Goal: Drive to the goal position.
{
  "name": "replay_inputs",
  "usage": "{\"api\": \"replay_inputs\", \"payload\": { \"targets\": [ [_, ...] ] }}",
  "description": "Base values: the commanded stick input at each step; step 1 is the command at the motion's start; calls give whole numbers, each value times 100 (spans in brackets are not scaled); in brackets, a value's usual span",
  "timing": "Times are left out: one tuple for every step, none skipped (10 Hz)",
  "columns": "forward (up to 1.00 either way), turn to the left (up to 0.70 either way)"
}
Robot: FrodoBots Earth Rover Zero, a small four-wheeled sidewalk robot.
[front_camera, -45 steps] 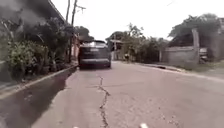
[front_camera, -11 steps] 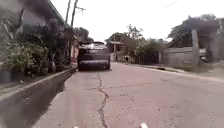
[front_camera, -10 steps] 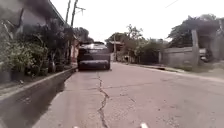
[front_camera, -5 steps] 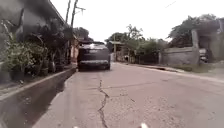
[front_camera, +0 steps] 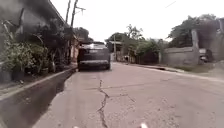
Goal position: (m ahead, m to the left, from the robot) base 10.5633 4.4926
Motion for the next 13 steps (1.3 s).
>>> {"api": "replay_inputs", "payload": {
  "targets": [
    [5, 0],
    [5, 0],
    [5, 0],
    [5, 0],
    [5, 0],
    [5, 0],
    [5, 0],
    [5, 0],
    [5, 0],
    [6, 0],
    [70, 0],
    [70, 0],
    [70, 0]
  ]
}}
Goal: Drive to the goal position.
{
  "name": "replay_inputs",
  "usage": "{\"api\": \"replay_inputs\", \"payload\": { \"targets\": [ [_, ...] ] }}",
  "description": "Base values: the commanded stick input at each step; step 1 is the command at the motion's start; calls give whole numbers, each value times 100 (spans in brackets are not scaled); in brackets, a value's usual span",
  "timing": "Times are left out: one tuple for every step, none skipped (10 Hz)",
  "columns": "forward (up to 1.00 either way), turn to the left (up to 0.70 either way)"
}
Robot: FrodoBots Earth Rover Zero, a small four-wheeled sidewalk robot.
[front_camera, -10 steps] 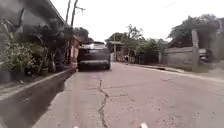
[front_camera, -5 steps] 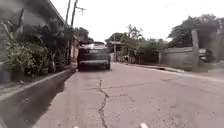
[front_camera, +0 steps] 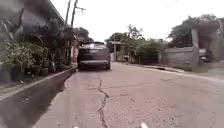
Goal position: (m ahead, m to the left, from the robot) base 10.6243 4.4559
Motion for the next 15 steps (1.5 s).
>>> {"api": "replay_inputs", "payload": {
  "targets": [
    [70, 0],
    [70, -3],
    [70, -21],
    [70, -28],
    [70, -12],
    [70, 0],
    [70, 0],
    [70, 0],
    [70, 0],
    [70, 0],
    [70, 0],
    [70, 0],
    [70, 0],
    [70, 0],
    [70, 0]
  ]
}}
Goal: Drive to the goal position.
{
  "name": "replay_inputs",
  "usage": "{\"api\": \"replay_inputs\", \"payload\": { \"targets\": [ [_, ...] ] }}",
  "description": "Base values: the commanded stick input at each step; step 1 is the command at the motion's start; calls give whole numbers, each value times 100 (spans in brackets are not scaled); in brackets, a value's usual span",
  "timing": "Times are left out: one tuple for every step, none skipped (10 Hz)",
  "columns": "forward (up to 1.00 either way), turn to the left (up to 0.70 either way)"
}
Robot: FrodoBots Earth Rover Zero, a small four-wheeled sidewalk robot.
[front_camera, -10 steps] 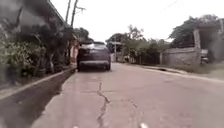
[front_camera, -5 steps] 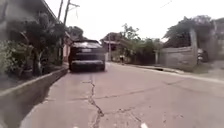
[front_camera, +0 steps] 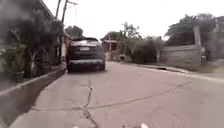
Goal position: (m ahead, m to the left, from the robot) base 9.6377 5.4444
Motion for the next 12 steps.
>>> {"api": "replay_inputs", "payload": {
  "targets": [
    [70, 0],
    [70, -1],
    [70, -17],
    [70, -31],
    [70, -25],
    [70, -8],
    [70, 0],
    [70, 0],
    [70, 0],
    [70, 0],
    [70, 0],
    [70, 0]
  ]
}}
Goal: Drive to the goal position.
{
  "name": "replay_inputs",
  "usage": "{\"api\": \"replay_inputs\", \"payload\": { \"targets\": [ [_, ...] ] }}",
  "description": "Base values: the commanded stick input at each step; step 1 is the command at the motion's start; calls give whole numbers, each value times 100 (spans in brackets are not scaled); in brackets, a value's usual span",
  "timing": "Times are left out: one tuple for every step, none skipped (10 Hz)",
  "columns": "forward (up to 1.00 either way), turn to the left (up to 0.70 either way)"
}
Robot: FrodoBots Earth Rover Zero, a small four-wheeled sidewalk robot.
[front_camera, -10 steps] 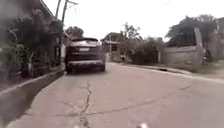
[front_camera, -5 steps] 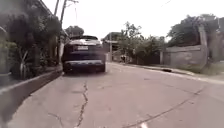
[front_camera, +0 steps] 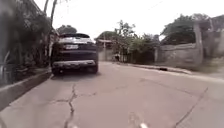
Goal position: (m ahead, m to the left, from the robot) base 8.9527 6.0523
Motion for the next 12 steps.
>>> {"api": "replay_inputs", "payload": {
  "targets": [
    [70, 0],
    [70, -8],
    [70, -20],
    [70, -31],
    [70, -31],
    [70, -32],
    [70, -31],
    [70, -31],
    [70, -22],
    [70, -17],
    [70, -6],
    [70, 0]
  ]
}}
